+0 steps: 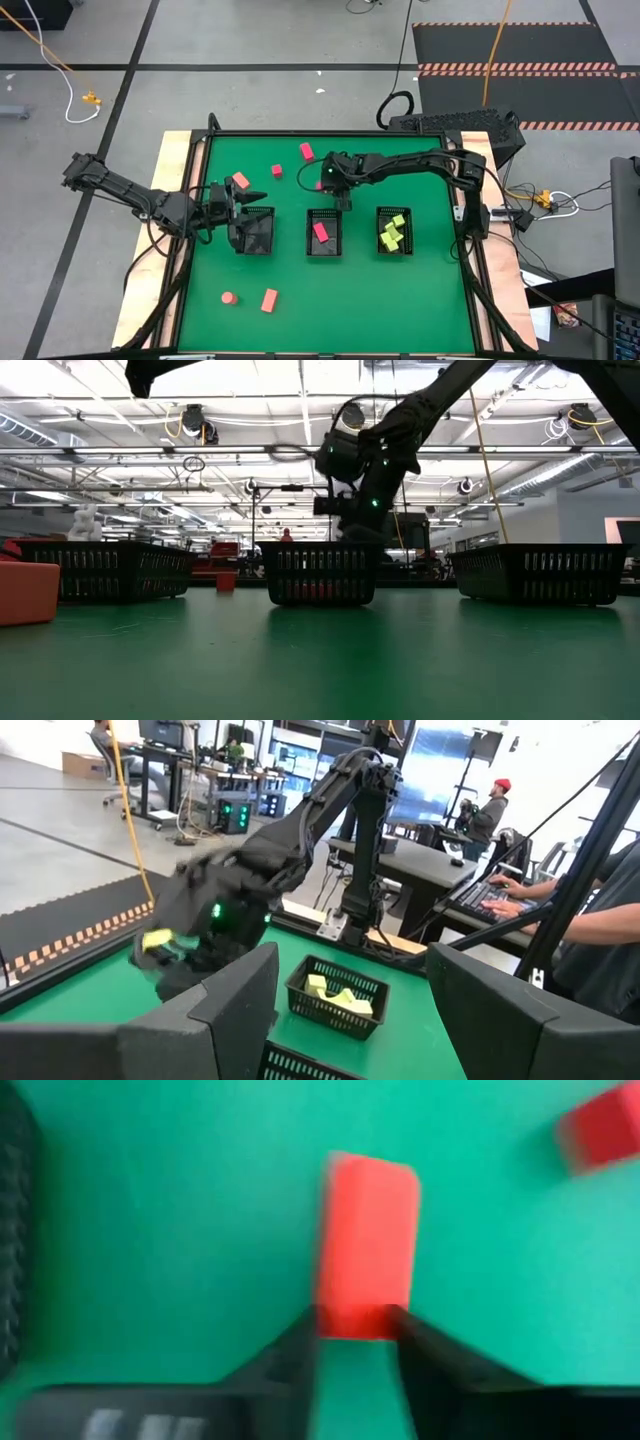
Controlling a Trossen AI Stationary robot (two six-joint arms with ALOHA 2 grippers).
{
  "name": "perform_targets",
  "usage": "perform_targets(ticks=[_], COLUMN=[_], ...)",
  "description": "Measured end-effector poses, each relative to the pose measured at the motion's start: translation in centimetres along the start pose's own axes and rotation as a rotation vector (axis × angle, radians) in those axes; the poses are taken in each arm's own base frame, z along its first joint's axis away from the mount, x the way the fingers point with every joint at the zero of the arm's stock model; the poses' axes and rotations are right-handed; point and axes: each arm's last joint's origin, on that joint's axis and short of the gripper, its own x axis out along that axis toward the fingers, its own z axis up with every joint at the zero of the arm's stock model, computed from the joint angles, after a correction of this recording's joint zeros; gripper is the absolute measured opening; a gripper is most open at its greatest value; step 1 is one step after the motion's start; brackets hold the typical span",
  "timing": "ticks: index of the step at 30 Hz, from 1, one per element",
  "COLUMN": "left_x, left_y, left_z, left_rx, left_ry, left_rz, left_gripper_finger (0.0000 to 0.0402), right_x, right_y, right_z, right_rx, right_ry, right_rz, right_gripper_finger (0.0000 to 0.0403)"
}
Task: Sort & place blocks by color
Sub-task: Put the red block into the middle black basket
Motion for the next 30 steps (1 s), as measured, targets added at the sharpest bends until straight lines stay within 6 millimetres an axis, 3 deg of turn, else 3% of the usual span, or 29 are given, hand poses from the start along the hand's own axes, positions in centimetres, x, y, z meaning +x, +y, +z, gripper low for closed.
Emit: perform_targets(ticks=[2,4,8,15,20,26,30], left_x=[0.0,0.0,-0.1,-0.1,-0.1,0.3,0.8], left_y=[0.0,0.0,-0.1,-0.1,-0.1,0.7,1.9], left_z=[0.0,0.0,-0.1,-0.1,0.1,0.1,-0.4], left_rx=[0.000,0.001,0.004,0.003,0.008,0.010,-0.013], left_ry=[0.001,0.003,0.007,0.005,-0.005,-0.008,0.051], left_rz=[-0.001,-0.001,-0.007,-0.010,-0.009,0.042,0.125], left_gripper_finger=[0.0255,0.0255,0.0255,0.0255,0.0255,0.0255,0.0255], right_x=[-0.1,0.1,-0.1,-5.2,-7.0,-5.4,-4.5], right_y=[-0.1,-0.2,-0.2,-0.8,-1.6,-2.2,-3.4], right_z=[0.2,0.1,-0.4,0.7,1.4,1.3,2.0], right_rx=[0.015,0.020,0.037,0.035,0.071,0.105,0.144], right_ry=[-0.021,-0.013,0.032,-0.056,-0.183,-0.176,-0.151], right_rz=[-0.006,-0.006,0.002,-0.071,-0.035,-0.055,-0.038], right_gripper_finger=[0.0036,0.0008,0.0000,0.0007,0.0077,0.0218,0.0258])
